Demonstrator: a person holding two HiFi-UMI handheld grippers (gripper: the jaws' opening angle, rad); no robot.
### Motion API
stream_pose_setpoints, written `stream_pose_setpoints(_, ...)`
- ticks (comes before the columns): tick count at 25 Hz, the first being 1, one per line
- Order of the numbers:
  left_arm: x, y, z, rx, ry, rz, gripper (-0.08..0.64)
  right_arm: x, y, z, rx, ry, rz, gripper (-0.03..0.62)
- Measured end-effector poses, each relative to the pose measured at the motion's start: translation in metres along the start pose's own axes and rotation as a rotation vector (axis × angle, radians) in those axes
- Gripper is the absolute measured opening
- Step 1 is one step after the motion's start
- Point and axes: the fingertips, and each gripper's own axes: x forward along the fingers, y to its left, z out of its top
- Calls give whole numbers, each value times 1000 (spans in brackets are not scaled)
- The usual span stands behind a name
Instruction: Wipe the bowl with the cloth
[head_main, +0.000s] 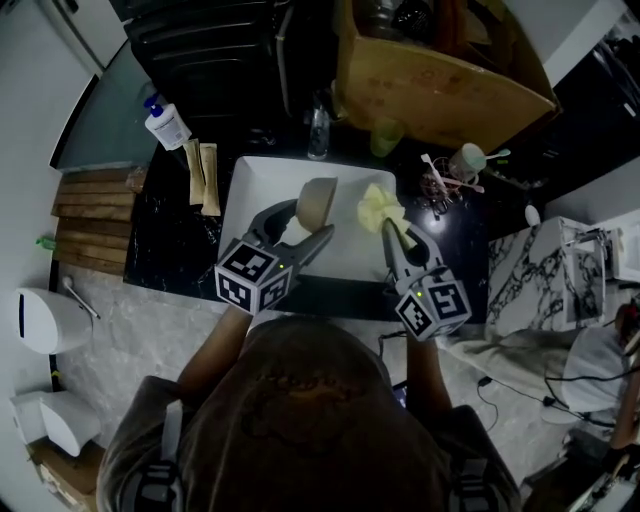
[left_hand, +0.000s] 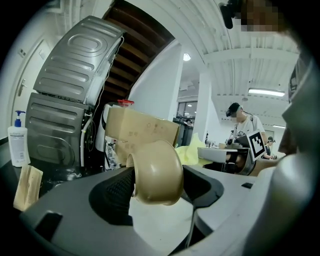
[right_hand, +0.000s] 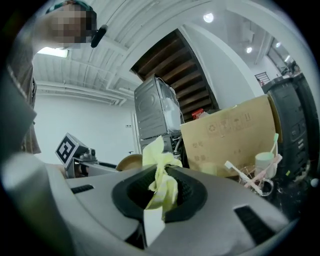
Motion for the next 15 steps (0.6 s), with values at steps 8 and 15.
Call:
stream_pose_setpoints(8,17,-5,-9,17,65,-48,299,18,16,33,-48,-28,77,26)
stream_pose_setpoints(15,37,-7,-28,54,153,-74,299,45,52,49,-112,-27,215,27)
